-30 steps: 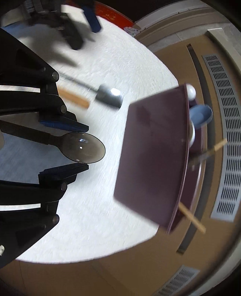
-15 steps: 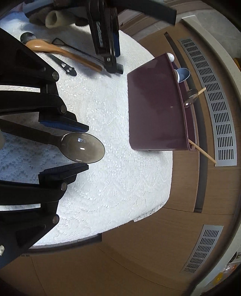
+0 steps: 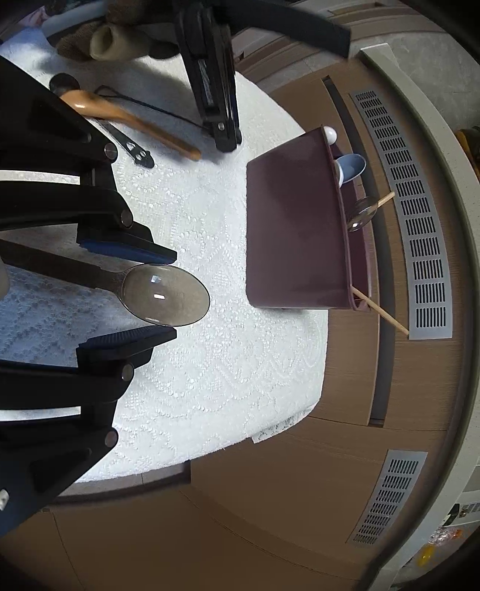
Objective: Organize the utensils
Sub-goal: 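Grasp a second dark spoon with the right tool while the left tool grasps the metal spatula, then raise the spatula and dark spoon over the caddy and open both tools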
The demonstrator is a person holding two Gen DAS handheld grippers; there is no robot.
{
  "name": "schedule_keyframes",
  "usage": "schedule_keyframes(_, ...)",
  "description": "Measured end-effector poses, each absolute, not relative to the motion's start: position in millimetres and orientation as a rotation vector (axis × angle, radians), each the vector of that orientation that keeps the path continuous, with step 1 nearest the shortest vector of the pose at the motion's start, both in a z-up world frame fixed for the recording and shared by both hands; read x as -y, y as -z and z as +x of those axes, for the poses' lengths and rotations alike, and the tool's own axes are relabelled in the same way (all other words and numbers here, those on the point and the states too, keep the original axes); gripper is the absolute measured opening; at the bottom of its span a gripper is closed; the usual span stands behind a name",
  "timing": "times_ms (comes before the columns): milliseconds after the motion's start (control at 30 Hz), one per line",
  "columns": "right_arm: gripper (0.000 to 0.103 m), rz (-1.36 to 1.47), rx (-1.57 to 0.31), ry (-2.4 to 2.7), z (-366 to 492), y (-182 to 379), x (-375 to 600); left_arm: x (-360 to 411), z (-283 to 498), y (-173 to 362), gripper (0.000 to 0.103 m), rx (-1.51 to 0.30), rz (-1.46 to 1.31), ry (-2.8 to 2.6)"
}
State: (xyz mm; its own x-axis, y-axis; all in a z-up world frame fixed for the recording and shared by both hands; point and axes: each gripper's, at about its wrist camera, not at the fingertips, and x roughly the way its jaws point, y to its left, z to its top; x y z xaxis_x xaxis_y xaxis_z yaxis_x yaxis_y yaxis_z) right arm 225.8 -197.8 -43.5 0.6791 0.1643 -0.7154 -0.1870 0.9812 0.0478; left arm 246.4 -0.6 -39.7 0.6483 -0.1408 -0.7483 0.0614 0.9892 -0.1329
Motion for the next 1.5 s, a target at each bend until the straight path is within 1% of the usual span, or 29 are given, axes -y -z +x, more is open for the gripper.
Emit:
schedule_keyframes(200, 0.031, -0.034, -0.754, -0.194, 198.4, 26.2, 197.4, -1.8, 167.1, -2.0, 0.033, -0.665, -0.068, 0.154)
schedule_keyframes(333, 0.031, -0.042, -0.713, -0.202, 177.6, 10.8, 196.0, -2.0, 141.0, -14.4, 0.033, -0.626, -0.078, 0.173)
schedule_keyframes(600, 0.031, -0.067, -0.639, -0.208, 150.6, -15.9, 194.9, -4.3, 117.8, -31.1, 0.033, -0.583, -0.091, 0.168)
schedule_keyframes(1000, 0.031, -0.096, -0.561, -0.206, 143.5, -45.5, 191.7, 0.1, 110.7, -61.2, 0.032, -0.525, -0.067, 0.168)
schedule_keyframes(1067, 0.031, -0.108, -0.528, -0.203, 143.1, -57.0, 191.1, 1.1, 111.7, -73.1, 0.032, -0.497, -0.056, 0.172)
schedule_keyframes(1100, 0.031, -0.113, -0.510, -0.203, 143.5, -64.3, 190.7, 2.0, 112.9, -79.2, 0.028, -0.484, -0.048, 0.170)
schedule_keyframes(1133, 0.031, -0.116, -0.494, -0.204, 143.2, -70.7, 190.1, 2.9, 114.2, -86.2, 0.028, -0.468, -0.040, 0.167)
schedule_keyframes(1400, 0.031, -0.143, -0.329, -0.223, 152.7, -141.3, 185.9, 2.4, 133.4, -148.0, 0.026, -0.358, -0.023, 0.181)
schedule_keyframes(1500, 0.031, -0.147, -0.294, -0.217, 159.4, -159.5, 184.8, -4.3, 145.0, -163.5, 0.026, -0.356, -0.035, 0.184)
